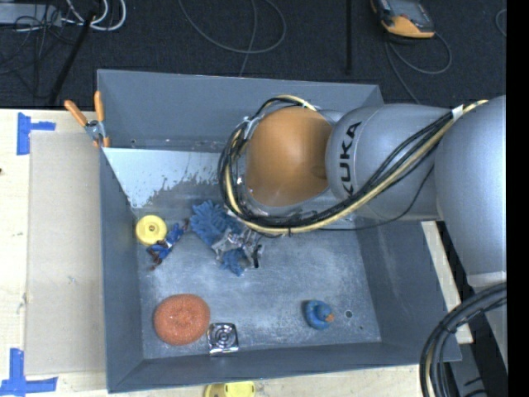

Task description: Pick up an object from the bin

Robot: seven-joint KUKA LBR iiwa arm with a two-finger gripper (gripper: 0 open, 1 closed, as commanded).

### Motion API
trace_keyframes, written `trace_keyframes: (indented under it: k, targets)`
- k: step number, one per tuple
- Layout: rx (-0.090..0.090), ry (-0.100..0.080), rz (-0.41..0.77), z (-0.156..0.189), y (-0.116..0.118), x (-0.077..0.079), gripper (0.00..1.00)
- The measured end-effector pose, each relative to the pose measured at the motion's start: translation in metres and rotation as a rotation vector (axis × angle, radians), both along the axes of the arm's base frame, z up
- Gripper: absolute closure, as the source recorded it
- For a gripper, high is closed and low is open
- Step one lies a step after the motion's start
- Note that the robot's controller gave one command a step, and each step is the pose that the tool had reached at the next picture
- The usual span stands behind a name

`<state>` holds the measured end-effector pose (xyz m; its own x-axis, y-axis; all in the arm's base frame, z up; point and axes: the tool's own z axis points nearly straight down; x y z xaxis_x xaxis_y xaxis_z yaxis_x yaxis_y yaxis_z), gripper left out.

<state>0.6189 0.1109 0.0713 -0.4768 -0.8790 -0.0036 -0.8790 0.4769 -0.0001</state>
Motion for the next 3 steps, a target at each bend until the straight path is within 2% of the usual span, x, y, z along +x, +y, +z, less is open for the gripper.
trace_keyframes:
  k: [2, 3]
  targets:
    - [-0.001, 0.006, -0.002, 0.014, 0.000, -0.002, 1.00]
    - [-0.001, 0.003, -0.003, 0.028, 0.001, -0.001, 1.00]
